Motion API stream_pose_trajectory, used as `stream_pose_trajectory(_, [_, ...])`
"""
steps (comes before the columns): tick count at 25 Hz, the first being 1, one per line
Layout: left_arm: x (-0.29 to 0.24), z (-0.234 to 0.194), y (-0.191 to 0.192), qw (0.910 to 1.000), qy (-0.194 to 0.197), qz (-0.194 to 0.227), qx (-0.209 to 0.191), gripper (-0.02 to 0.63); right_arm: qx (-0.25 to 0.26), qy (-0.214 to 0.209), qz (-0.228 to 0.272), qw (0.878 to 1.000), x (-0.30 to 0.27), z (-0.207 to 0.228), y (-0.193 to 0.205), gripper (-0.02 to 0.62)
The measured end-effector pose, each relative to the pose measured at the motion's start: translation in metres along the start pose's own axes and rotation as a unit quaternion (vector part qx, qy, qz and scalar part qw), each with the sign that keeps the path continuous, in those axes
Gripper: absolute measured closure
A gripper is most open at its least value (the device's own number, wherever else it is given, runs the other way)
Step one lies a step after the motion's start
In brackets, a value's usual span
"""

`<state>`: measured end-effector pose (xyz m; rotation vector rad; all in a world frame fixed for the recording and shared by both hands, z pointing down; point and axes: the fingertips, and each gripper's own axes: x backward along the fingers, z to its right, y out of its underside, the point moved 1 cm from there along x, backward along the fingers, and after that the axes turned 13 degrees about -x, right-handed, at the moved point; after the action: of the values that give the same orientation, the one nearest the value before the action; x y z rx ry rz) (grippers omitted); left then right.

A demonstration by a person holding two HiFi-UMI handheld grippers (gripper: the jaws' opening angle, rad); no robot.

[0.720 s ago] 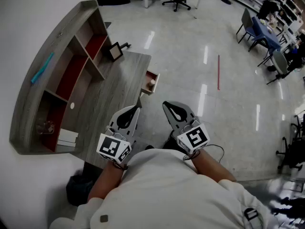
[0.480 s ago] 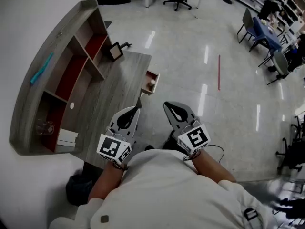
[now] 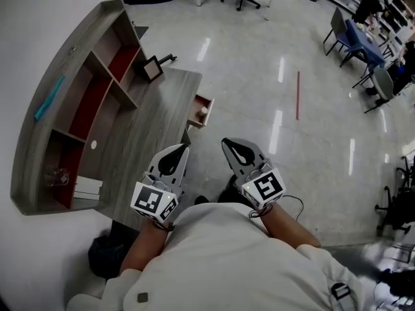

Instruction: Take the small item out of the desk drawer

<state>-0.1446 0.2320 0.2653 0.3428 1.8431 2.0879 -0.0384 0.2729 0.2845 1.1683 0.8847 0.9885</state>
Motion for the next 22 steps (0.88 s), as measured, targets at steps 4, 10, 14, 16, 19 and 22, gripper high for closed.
stream_pose_trajectory(4, [-0.024, 0.004, -0.003, 1.0000, -0.002, -0.005, 0.005, 0.595, -0.006, 0.000, 0.000, 1.000, 0.005, 0.023, -0.005, 0.574])
stream_pose_trajectory(10, [-0.079, 0.019, -0.014, 1.0000, 0.004, -0.003, 0.000, 0.595, -0.009, -0.009, 0.003, 1.000, 0.017, 0.072, -0.020, 0.574])
stream_pose_trajectory(14, [-0.119, 0.024, -0.020, 1.0000, -0.002, -0.002, 0.001, 0.595, 0.005, -0.032, -0.002, 0.999, 0.021, 0.103, -0.031, 0.575])
stream_pose_trajectory(16, [-0.140, 0.030, -0.024, 1.0000, -0.003, 0.000, -0.003, 0.595, 0.006, -0.036, -0.005, 0.999, 0.026, 0.121, -0.037, 0.575])
stream_pose_trajectory(19, [-0.169, 0.038, -0.029, 0.9999, -0.005, 0.004, -0.009, 0.595, -0.011, -0.043, -0.012, 0.999, 0.032, 0.144, -0.046, 0.575])
stream_pose_trajectory(22, [-0.191, 0.045, -0.031, 0.9999, -0.006, 0.005, -0.015, 0.595, -0.017, -0.049, -0.015, 0.999, 0.038, 0.163, -0.051, 0.575])
